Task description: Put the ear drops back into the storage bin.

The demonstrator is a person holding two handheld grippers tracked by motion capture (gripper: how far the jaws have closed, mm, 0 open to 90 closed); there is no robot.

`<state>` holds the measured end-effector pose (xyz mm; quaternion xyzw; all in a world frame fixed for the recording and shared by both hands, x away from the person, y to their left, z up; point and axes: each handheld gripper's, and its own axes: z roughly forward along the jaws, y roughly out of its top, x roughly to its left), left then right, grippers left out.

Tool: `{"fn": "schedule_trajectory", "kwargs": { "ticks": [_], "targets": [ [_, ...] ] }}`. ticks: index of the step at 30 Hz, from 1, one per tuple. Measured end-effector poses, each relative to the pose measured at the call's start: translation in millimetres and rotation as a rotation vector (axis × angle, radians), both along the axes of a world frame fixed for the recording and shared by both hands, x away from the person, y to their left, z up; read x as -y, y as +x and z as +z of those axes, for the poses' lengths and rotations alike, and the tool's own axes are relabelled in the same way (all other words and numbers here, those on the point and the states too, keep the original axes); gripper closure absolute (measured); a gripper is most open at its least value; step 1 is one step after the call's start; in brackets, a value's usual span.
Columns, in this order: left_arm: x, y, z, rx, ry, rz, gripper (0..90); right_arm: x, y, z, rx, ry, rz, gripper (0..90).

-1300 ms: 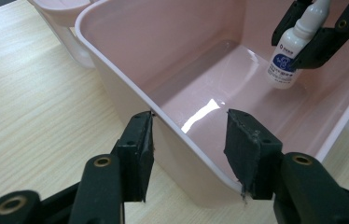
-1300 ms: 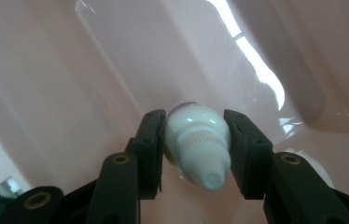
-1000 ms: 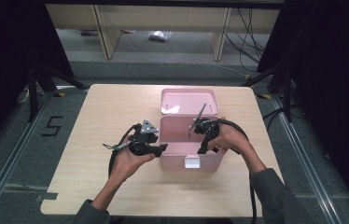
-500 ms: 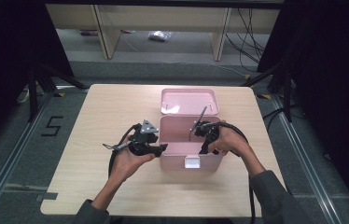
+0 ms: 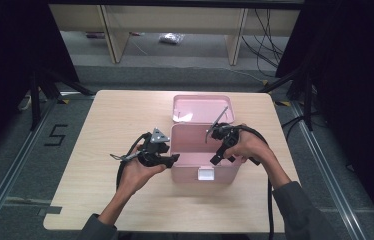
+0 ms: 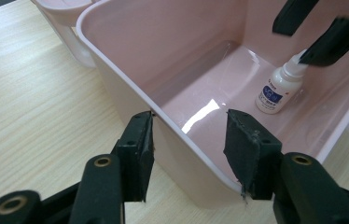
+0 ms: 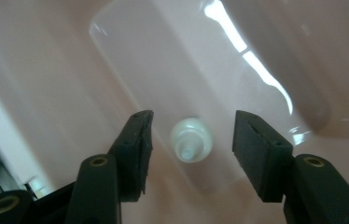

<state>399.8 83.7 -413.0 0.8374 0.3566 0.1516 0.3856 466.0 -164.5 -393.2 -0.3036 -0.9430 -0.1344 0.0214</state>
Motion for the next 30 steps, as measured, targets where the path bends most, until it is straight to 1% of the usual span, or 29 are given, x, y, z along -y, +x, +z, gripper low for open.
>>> {"fn": "schedule_trajectory", "kwargs": {
  "ticks": [1, 2, 4, 6, 7, 10, 11, 12, 13, 15, 17, 18, 19, 20, 21, 22, 23, 24, 25, 27, 28, 29, 30],
  "targets": [
    [-0.1, 0.1, -0.1, 0.000, -0.001, 0.000, 51.9, 1.4, 0.1, 3.1, 0.010, 0.007, 0.002, 46.0],
    [-0.1, 0.0, -0.1, 0.000, -0.002, 0.001, 51.8, 2.6, -0.7, 8.1, 0.019, 0.019, -0.023, 44.8],
    [0.0, -0.2, -0.1, 0.002, 0.000, 0.001, 51.9, 6.8, 0.5, 13.9, 0.047, 0.046, -0.042, 44.7],
    [-0.1, 0.0, -0.1, 0.002, -0.001, 0.001, 51.9, 10.7, 1.2, 17.3, 0.070, 0.072, -0.047, 44.1],
    [-0.1, 0.0, -0.1, 0.001, -0.002, 0.001, 51.8, 13.0, 0.9, 19.2, 0.079, 0.090, -0.063, 44.9],
    [-0.6, 0.6, -0.5, -0.003, -0.010, -0.001, 51.4, 18.4, -0.2, 23.0, 0.107, 0.111, -0.081, 46.2],
    [-0.5, 1.2, -0.7, 0.001, -0.011, 0.003, 51.2, 21.4, 0.0, 24.4, 0.126, 0.133, -0.085, 46.1],
    [-0.9, 1.4, -0.4, -0.004, -0.008, -0.005, 51.0, 24.1, 0.0, 25.6, 0.132, 0.149, -0.101, 46.1],
    [-0.8, 1.7, -0.6, -0.005, -0.011, -0.004, 50.9, 26.4, 0.9, 25.8, 0.152, 0.156, -0.107, 46.1],
    [-0.3, 2.2, -1.0, -0.001, -0.011, -0.001, 50.4, 32.2, 0.5, 28.6, 0.175, 0.168, -0.139, 45.6],
    [0.3, 3.5, -1.6, -0.007, -0.025, 0.009, 48.1, 36.8, 0.7, 30.9, 0.192, 0.196, -0.163, 45.6],
    [-0.4, 5.0, -1.3, -0.013, -0.022, -0.002, 47.1, 39.8, 0.4, 33.0, 0.197, 0.205, -0.195, 45.6],
    [-0.3, 5.9, -1.3, -0.013, -0.028, 0.003, 46.1, 43.3, 1.7, 33.7, 0.211, 0.217, -0.189, 45.6],
    [-0.7, 6.9, -0.8, -0.009, -0.024, 0.008, 44.9, 45.9, 1.4, 35.3, 0.215, 0.216, -0.211, 45.5],
    [-1.3, 8.3, -0.1, -0.012, -0.031, 0.014, 43.6, 48.5, 2.6, 35.6, 0.234, 0.226, -0.207, 45.5],
    [-2.1, 9.7, 1.0, -0.012, -0.034, 0.015, 42.4, 51.3, 3.1, 36.4, 0.240, 0.238, -0.211, 45.5],
    [-2.6, 10.2, 2.4, -0.008, -0.041, 0.019, 42.3, 53.7, 2.7, 37.5, 0.230, 0.240, -0.235, 45.6],
    [-3.6, 11.6, 4.8, -0.009, -0.041, 0.019, 41.7, 56.6, 3.2, 38.0, 0.248, 0.247, -0.235, 45.5],
    [-4.3, 13.9, 7.2, 0.007, -0.041, 0.027, 40.3, 59.9, 4.2, 38.1, 0.263, 0.253, -0.235, 45.5],
    [-5.0, 20.0, 12.9, 0.013, -0.045, 0.044, 38.7, 63.9, 4.1, 38.3, 0.264, 0.254, -0.253, 45.4],
    [-4.8, 23.8, 15.9, 0.007, -0.039, 0.048, 38.6, 65.8, 4.6, 37.9, 0.272, 0.260, -0.253, 45.3],
    [-4.4, 29.0, 18.4, 0.016, -0.026, 0.057, 38.5, 67.7, 5.4, 37.8, 0.284, 0.263, -0.260, 45.3],
    [-4.5, 32.3, 20.1, 0.012, -0.010, 0.057, 38.5, 69.6, 5.7, 38.6, 0.282, 0.268, -0.267, 45.2]
  ]
}}
